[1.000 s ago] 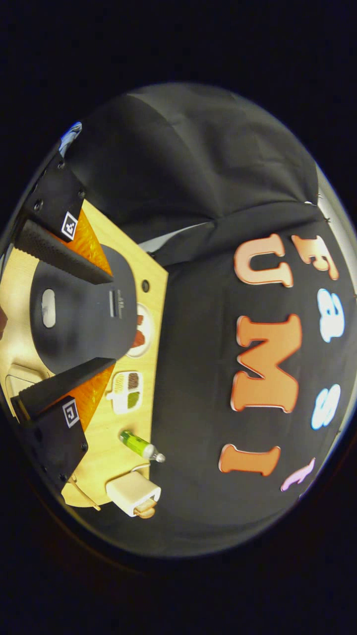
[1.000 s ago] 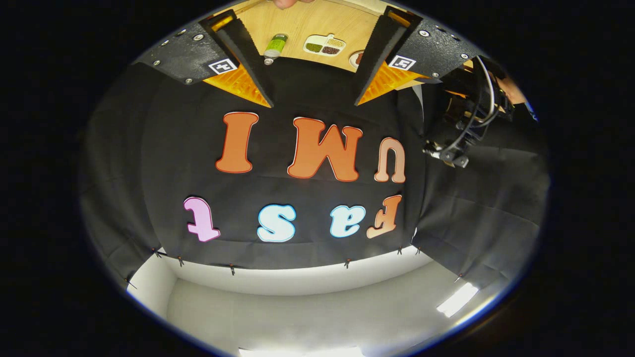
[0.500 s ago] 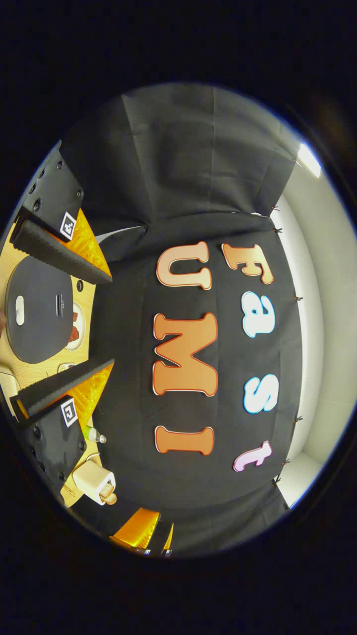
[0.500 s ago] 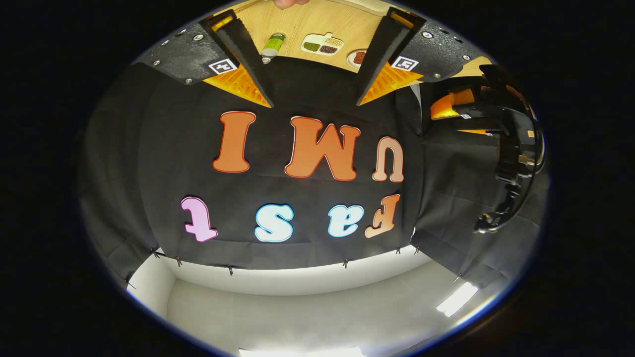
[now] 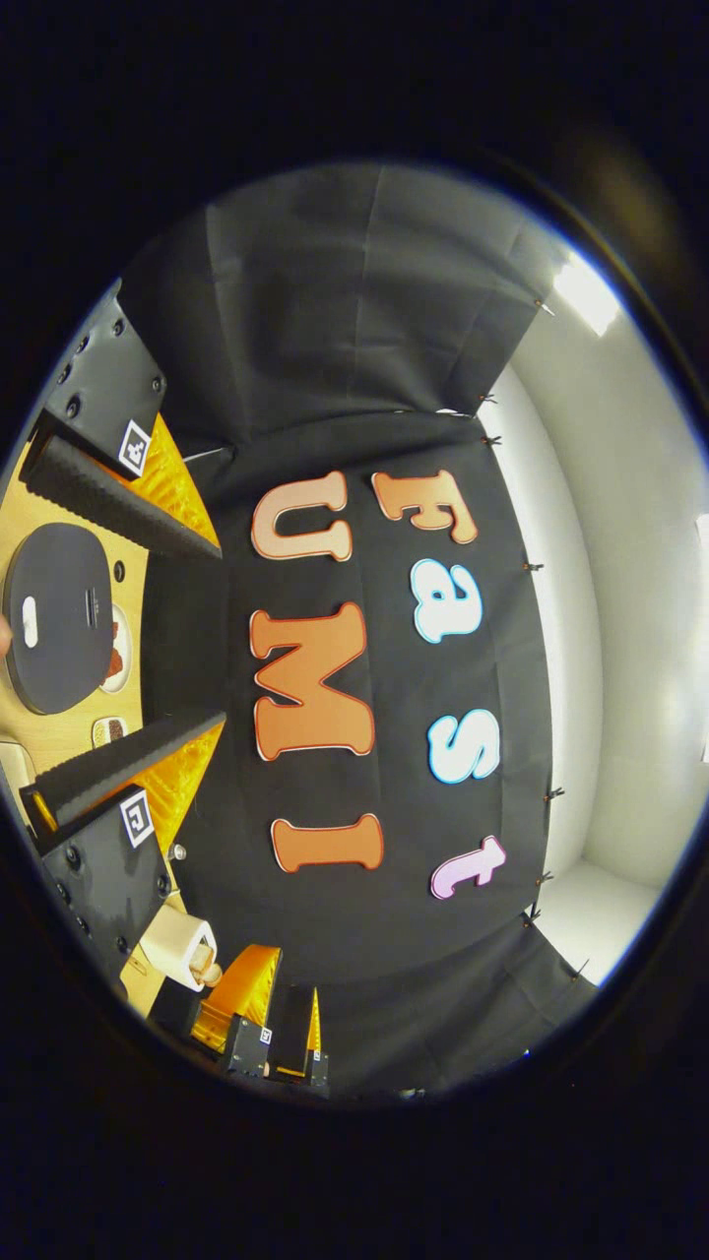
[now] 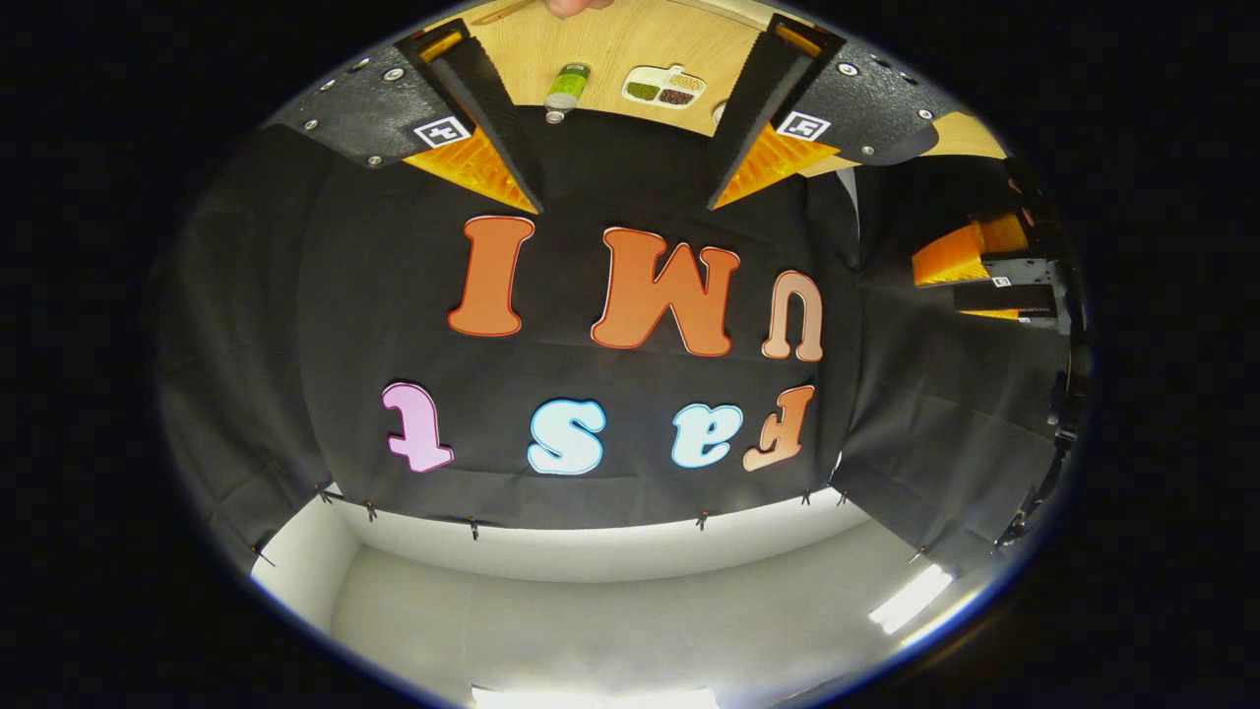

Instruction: Close the left gripper, press the button to open the rice cooker; take a wooden spoon from the chopstick holder with the right hand, scoop a spoonful of rice and pour it into the rice cooker, then put the wooden spoon back into the chopstick holder.

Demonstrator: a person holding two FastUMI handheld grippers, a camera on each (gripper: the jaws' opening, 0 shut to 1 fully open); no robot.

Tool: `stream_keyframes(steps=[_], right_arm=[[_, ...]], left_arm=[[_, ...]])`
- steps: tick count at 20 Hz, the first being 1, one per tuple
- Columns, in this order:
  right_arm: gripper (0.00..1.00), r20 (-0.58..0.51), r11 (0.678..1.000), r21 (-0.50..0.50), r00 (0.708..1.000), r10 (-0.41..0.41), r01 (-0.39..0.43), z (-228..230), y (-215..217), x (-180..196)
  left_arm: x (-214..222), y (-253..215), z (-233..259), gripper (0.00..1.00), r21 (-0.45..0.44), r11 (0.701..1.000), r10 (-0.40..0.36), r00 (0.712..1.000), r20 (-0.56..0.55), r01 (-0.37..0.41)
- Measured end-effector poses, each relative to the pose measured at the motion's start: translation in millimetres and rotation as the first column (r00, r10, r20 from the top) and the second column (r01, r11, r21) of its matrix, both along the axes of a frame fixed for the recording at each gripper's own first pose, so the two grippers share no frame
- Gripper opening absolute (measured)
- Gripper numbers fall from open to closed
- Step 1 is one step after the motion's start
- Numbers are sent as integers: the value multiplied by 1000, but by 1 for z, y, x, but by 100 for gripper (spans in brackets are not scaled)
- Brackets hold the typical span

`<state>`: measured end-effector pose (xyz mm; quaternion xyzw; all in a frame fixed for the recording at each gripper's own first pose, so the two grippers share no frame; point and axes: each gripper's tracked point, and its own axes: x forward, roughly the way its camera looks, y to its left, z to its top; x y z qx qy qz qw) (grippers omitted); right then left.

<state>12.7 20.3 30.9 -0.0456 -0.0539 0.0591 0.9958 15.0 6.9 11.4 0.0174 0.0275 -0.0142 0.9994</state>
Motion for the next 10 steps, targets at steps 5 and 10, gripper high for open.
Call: stream_keyframes(steps=[5,10], right_arm=[[100,12,1000,-3,1000,13,-13,5,7,-4],[97,10,999,10,999,32,-32,6,12,-9]], left_arm=[[-8,-4,9,100,-22,1000,-9,999,40,10],[-15,-1,2,100,-32,999,-1,1000,28,1]])
